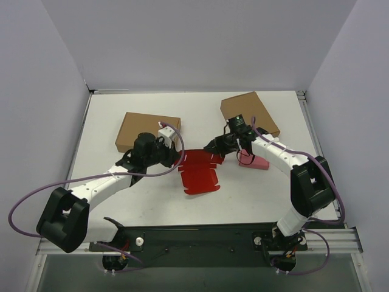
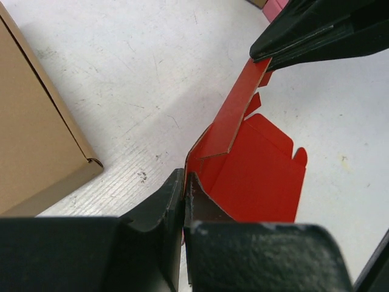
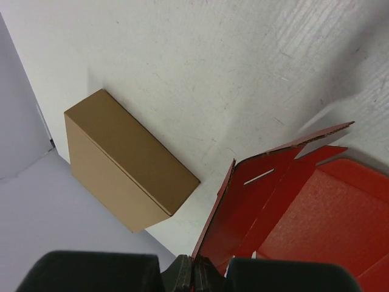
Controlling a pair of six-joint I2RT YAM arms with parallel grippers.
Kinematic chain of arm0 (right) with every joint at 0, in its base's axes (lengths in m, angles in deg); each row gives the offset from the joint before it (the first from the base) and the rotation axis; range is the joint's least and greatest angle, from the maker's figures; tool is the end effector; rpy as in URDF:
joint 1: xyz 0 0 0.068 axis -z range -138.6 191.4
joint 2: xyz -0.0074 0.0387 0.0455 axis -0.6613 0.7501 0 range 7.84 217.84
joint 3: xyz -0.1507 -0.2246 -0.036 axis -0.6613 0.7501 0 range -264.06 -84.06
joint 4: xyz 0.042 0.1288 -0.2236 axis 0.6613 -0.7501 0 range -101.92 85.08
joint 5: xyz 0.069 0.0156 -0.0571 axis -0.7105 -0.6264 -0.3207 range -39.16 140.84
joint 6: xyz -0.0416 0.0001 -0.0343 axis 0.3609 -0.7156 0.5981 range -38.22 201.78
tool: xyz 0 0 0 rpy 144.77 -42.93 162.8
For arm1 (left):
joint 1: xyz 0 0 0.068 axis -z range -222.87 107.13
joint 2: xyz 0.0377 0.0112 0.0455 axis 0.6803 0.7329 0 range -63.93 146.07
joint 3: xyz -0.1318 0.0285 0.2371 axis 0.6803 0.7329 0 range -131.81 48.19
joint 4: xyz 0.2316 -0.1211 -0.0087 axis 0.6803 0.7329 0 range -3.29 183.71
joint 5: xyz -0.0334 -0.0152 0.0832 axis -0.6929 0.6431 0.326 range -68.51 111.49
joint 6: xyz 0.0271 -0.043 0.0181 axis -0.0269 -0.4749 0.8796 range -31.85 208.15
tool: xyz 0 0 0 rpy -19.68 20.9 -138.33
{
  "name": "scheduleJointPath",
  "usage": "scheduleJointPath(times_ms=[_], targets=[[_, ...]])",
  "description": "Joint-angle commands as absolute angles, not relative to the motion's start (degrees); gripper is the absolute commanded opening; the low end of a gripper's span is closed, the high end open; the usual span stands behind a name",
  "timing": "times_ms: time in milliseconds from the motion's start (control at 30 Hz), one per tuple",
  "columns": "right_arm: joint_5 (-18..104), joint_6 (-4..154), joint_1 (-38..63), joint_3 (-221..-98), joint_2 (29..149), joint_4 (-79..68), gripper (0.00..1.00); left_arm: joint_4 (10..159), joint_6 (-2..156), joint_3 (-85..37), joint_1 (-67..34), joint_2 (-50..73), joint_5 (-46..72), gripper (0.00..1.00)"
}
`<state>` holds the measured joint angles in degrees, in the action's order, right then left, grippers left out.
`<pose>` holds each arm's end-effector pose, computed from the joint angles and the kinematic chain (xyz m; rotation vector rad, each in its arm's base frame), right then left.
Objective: Fold the paper box
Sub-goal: Fold the paper box at the center of the board.
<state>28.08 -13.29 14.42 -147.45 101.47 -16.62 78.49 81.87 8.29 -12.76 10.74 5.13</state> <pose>0.3129 0.1747 0.2341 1.3354 2.4173 1.3413 0.2394 -0.1504 0.2292 0.6090 1.9927 -0.6842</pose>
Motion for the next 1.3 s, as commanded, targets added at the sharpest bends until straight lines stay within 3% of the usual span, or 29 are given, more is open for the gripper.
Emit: scheduleJointPath(times_ms=[0,67,167,700,1267], targets=[[30.98,-10.51,14.59,-146.2,101.1,-16.61,0.0,71.33,76.03,7.68,-16.58,12.18,0.42,0.25],[31.59,-10.24,14.51,-146.46,101.53,-16.26,0.0,71.16,74.54,6.8,-17.55,12.44,-2.66,0.41],[32.12,-9.45,14.42,-147.78,102.24,-16.26,0.0,73.43,74.7,5.75,-19.31,11.48,-6.19,0.53],[32.21,-8.75,13.89,-147.52,101.45,-16.26,0.0,79.76,80.32,-3.57,-18.7,15.87,-10.94,0.52],[32.47,-9.1,13.71,-147.43,101.45,-16.26,0.0,86.36,86.48,-4.54,-12.9,18.33,-4.18,0.44]])
